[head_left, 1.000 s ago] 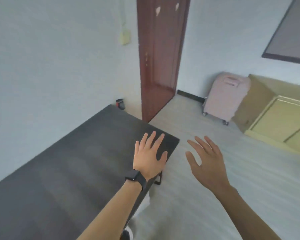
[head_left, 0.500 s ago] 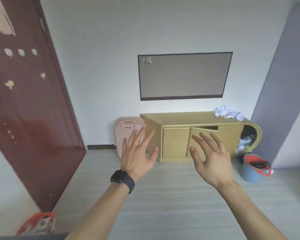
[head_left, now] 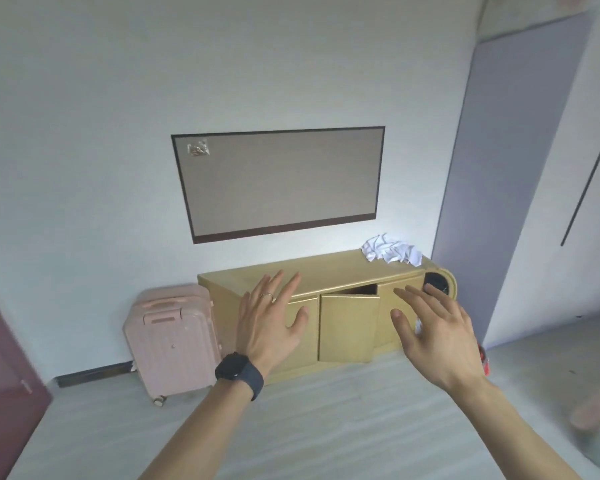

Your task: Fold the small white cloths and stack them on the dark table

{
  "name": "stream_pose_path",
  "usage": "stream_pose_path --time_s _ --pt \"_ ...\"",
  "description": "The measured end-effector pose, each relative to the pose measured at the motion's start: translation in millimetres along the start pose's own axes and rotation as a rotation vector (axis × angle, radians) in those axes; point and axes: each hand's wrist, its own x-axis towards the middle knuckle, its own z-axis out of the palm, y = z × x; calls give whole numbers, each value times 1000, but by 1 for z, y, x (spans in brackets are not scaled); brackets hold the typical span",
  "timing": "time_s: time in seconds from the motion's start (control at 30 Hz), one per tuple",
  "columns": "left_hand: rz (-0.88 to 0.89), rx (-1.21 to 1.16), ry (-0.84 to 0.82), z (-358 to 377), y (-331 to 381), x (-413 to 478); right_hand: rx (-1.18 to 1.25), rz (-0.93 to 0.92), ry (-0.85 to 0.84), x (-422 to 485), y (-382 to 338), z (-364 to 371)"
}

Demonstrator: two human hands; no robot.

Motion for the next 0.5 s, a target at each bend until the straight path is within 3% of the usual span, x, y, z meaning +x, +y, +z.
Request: stream_pose_path --time_s 0.27,0.5 --pt "53 -24 -74 132 15 158 10 61 -1 119 117 95" --pt "-25 -43 -128 245 26 284 76 98 -53 226 221 179"
